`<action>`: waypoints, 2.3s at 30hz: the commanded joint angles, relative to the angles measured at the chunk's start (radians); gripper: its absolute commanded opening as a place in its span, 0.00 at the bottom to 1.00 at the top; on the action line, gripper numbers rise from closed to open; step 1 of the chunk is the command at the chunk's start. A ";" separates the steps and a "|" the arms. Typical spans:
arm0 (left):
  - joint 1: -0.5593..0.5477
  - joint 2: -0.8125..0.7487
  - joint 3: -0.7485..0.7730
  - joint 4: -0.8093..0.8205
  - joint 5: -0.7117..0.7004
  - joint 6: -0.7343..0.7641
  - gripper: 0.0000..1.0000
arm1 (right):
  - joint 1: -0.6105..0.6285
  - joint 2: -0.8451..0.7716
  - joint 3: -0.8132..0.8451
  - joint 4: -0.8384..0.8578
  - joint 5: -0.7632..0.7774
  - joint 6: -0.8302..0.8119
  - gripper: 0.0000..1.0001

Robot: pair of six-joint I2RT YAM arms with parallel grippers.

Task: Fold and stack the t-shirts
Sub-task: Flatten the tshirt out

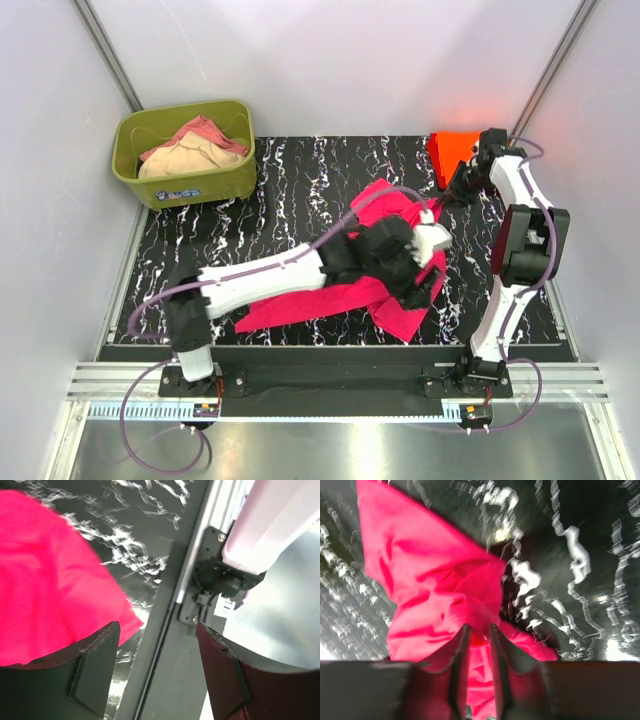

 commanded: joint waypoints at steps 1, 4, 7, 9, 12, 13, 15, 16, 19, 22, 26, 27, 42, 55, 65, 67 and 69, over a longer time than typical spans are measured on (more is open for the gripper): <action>0.110 -0.187 -0.105 -0.049 -0.045 -0.063 0.69 | 0.008 0.054 0.150 -0.131 0.138 -0.038 0.34; 0.248 -0.329 -0.290 -0.053 -0.071 -0.150 0.69 | 0.008 0.075 0.203 -0.214 0.203 -0.047 0.58; 0.379 -0.417 -0.451 -0.062 -0.077 -0.171 0.65 | 0.009 0.027 0.171 -0.235 0.234 -0.047 0.70; 0.454 -0.429 -0.522 -0.087 -0.092 -0.174 0.63 | 0.011 -0.010 0.125 -0.240 0.248 -0.044 0.75; 0.518 -0.399 -0.565 -0.112 -0.128 -0.177 0.64 | 0.021 -0.095 0.062 -0.238 0.226 -0.034 0.78; 0.525 -0.385 -0.567 -0.119 -0.138 -0.171 0.66 | 0.034 -0.138 0.047 -0.238 0.217 -0.031 0.78; 0.534 -0.322 -0.555 -0.133 -0.166 -0.152 0.66 | 0.082 -0.178 0.004 -0.235 0.187 -0.032 0.78; 0.534 -0.299 -0.545 -0.139 -0.177 -0.145 0.66 | 0.156 -0.217 -0.016 -0.228 0.173 -0.038 0.77; 0.534 -0.204 -0.506 -0.144 -0.184 -0.112 0.64 | 0.297 -0.275 -0.136 -0.180 0.078 -0.031 0.71; 0.538 -0.111 -0.461 -0.136 -0.177 -0.105 0.62 | 0.356 -0.326 -0.314 -0.077 -0.013 0.017 0.57; 0.577 0.023 -0.397 -0.121 -0.140 -0.115 0.59 | 0.368 -0.334 -0.458 0.007 -0.039 0.034 0.44; 0.584 0.044 -0.384 -0.118 -0.134 -0.115 0.59 | 0.368 -0.326 -0.463 0.010 -0.042 0.028 0.43; 0.693 -0.076 -0.264 -0.248 -0.206 -0.138 0.65 | 0.368 -0.327 -0.409 -0.085 -0.024 0.020 0.73; 0.991 -0.756 -0.683 -0.339 -0.246 -0.595 0.56 | 0.370 -0.505 -0.498 -0.074 -0.074 0.048 0.77; 1.265 -0.594 -0.850 -0.250 -0.106 -0.800 0.60 | 0.368 -0.626 -0.584 -0.076 -0.107 0.077 0.78; 1.284 -0.574 -0.873 -0.236 -0.092 -0.830 0.56 | 0.368 -0.651 -0.596 -0.079 -0.107 0.077 0.78; 1.307 -0.566 -0.912 -0.198 -0.066 -0.850 0.51 | 0.368 -0.660 -0.612 -0.080 -0.105 0.077 0.77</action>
